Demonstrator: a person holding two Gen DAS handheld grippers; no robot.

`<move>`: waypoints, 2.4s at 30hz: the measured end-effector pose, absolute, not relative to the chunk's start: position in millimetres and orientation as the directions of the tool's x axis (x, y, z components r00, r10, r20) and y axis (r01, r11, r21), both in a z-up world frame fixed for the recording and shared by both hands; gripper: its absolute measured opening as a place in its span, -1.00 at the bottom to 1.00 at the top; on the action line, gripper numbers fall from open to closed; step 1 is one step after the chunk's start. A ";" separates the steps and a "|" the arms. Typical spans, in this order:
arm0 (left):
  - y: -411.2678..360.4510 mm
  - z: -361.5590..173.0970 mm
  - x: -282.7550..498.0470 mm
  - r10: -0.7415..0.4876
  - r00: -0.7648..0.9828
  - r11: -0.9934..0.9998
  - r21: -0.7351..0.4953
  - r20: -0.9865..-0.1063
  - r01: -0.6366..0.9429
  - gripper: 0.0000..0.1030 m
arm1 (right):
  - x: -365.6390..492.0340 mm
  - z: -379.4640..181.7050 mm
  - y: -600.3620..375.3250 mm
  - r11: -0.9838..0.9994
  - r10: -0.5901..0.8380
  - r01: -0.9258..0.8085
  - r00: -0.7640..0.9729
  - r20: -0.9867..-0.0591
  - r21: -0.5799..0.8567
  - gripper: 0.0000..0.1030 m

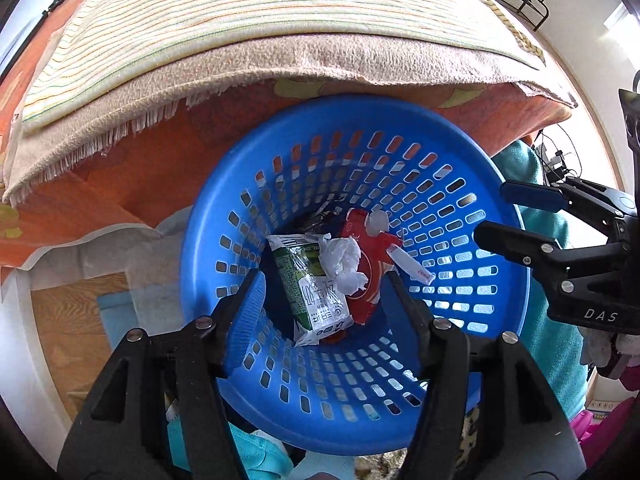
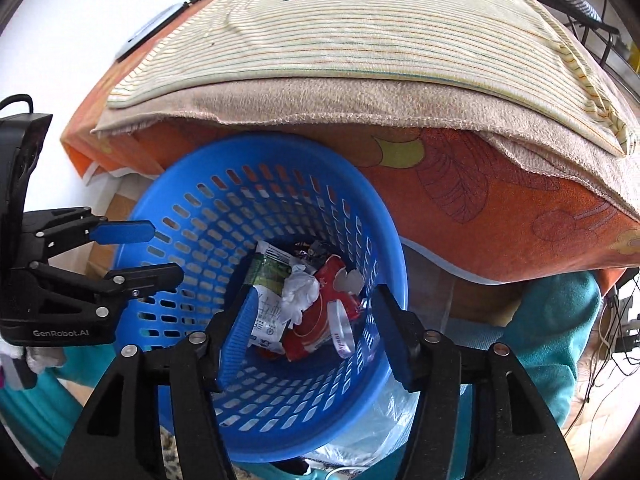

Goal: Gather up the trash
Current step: 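Carry wrapper and wristband to the blue basket and open both tools, then lift both tools from the basket back over the bed, then grasp the light-blue tube with the left tool while the right tool grasps the black hair tie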

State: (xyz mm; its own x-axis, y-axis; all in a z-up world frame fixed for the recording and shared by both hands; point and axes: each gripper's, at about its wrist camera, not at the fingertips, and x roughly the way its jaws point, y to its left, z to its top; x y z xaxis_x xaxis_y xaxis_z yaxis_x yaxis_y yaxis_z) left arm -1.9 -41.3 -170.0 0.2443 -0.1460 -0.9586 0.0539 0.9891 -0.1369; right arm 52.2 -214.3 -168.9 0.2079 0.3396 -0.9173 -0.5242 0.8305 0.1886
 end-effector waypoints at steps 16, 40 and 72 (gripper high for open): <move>-41.8 -131.6 8.0 -0.151 0.333 0.989 -0.142 -0.931 0.050 0.20 | 43.0 -110.3 -230.0 0.841 0.371 -0.512 0.312 -0.875 0.174 0.34; -18.4 -51.2 155.8 -0.270 0.499 0.963 -0.245 -0.824 0.116 0.20 | 118.3 -57.2 -258.5 0.874 0.409 -0.448 0.463 -0.786 0.191 0.53; -40.1 -117.9 289.8 -0.136 0.454 0.975 -0.037 -0.880 0.220 0.17 | 254.1 -70.2 -265.5 0.884 0.435 -0.390 0.482 -0.760 0.259 0.53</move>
